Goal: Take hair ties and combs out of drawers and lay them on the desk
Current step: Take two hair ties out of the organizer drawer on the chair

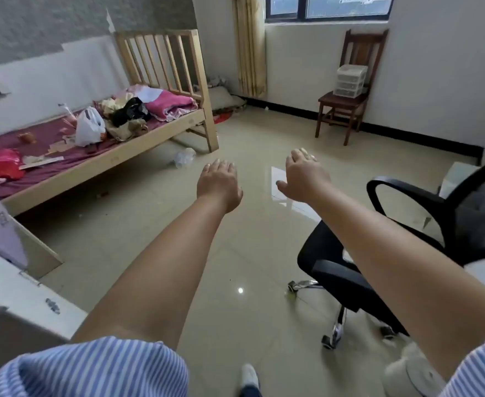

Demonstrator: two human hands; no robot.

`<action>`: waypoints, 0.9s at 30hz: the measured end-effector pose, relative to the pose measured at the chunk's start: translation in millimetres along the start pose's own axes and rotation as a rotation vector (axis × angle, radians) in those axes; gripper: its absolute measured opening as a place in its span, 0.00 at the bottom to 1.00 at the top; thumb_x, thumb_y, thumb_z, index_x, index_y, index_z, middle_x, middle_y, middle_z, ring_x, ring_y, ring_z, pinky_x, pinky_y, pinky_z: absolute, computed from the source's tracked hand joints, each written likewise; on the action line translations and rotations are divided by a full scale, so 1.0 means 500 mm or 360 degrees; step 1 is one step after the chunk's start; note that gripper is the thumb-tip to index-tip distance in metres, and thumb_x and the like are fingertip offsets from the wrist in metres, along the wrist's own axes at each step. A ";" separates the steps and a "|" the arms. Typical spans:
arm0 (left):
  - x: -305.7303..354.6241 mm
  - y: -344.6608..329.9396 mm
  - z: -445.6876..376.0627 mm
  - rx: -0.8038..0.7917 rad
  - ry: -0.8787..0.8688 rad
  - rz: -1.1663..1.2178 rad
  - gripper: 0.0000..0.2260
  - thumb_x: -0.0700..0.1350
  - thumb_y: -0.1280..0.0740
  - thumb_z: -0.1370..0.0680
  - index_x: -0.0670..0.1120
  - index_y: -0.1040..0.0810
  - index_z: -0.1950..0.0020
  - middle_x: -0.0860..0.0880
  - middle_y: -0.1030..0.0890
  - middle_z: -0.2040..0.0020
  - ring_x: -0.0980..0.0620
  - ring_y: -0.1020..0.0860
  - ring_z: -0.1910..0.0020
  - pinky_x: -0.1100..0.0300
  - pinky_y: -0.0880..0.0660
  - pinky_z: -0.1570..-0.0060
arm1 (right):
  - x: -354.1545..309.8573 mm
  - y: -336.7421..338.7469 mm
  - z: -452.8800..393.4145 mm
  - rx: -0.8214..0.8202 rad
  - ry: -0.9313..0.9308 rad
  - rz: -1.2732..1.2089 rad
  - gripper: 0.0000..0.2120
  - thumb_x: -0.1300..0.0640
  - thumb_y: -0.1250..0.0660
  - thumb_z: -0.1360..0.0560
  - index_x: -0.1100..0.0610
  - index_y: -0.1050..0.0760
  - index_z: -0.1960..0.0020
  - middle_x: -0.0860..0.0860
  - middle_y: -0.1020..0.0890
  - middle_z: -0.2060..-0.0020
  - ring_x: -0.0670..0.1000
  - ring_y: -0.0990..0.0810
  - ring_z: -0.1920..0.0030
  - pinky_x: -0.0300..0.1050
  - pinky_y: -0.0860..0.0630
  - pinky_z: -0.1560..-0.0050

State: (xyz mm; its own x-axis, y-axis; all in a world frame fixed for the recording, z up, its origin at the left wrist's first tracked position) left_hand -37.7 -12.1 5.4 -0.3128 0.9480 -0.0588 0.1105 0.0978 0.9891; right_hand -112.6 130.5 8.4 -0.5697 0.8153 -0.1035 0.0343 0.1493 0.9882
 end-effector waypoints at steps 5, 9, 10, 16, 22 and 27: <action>-0.089 -0.124 -0.229 -0.0251 0.0024 0.0032 0.28 0.51 0.44 0.20 0.40 0.49 0.25 0.42 0.46 0.22 0.46 0.49 0.23 0.53 0.49 0.25 | -0.005 -0.115 -0.231 -0.0192 -0.0088 -0.0110 0.29 0.49 0.41 0.22 0.66 0.43 0.29 0.59 0.39 0.28 0.56 0.47 0.25 0.50 0.45 0.25; -0.141 -0.184 -0.416 -0.0424 -0.0038 0.0030 0.29 0.52 0.45 0.19 0.40 0.51 0.24 0.42 0.48 0.22 0.46 0.50 0.23 0.53 0.50 0.24 | -0.011 -0.168 -0.427 -0.0350 -0.0116 -0.0140 0.31 0.50 0.42 0.22 0.67 0.47 0.27 0.58 0.43 0.25 0.56 0.50 0.24 0.49 0.49 0.24; -0.148 -0.197 -0.466 -0.0459 -0.0068 0.0014 0.29 0.52 0.45 0.19 0.40 0.51 0.24 0.42 0.48 0.22 0.46 0.51 0.23 0.52 0.50 0.24 | -0.004 -0.182 -0.471 -0.0377 -0.0135 -0.0151 0.31 0.50 0.42 0.21 0.67 0.49 0.27 0.58 0.45 0.25 0.56 0.51 0.24 0.49 0.50 0.24; -0.105 -0.282 -0.770 -0.0551 -0.0250 0.0017 0.28 0.52 0.46 0.19 0.39 0.50 0.24 0.42 0.48 0.22 0.46 0.50 0.23 0.53 0.50 0.24 | 0.105 -0.270 -0.702 -0.0461 -0.0316 -0.0216 0.33 0.48 0.44 0.21 0.65 0.52 0.26 0.59 0.49 0.24 0.56 0.52 0.24 0.49 0.52 0.23; -0.005 -0.445 -1.078 -0.0728 -0.0356 0.0058 0.28 0.53 0.46 0.19 0.40 0.49 0.25 0.42 0.47 0.22 0.46 0.50 0.23 0.53 0.50 0.24 | 0.289 -0.408 -0.967 -0.0488 -0.0557 -0.0359 0.31 0.47 0.43 0.21 0.65 0.48 0.27 0.59 0.45 0.25 0.56 0.49 0.24 0.50 0.48 0.24; 0.047 -0.538 -1.319 -0.0880 -0.0379 0.0016 0.28 0.52 0.47 0.19 0.39 0.49 0.25 0.42 0.48 0.22 0.46 0.51 0.23 0.53 0.51 0.24 | 0.419 -0.495 -1.179 -0.0644 -0.0606 -0.0344 0.32 0.46 0.46 0.21 0.65 0.50 0.26 0.59 0.47 0.24 0.57 0.50 0.24 0.51 0.51 0.24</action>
State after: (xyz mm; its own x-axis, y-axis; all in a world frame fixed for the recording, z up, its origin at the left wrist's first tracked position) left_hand -697.1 -216.0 -172.9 -0.0875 0.9961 -0.0144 -0.4145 -0.0232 0.9098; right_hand -724.6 -65.3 -191.2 -0.1919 0.9446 -0.2663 -0.4081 0.1699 0.8970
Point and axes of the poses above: each hand's wrist, its own z-axis away from the middle knuckle, its own y-axis out of the back of the hand, x = y × z, the point moved 4 cm from there along -z, towards the middle knuckle
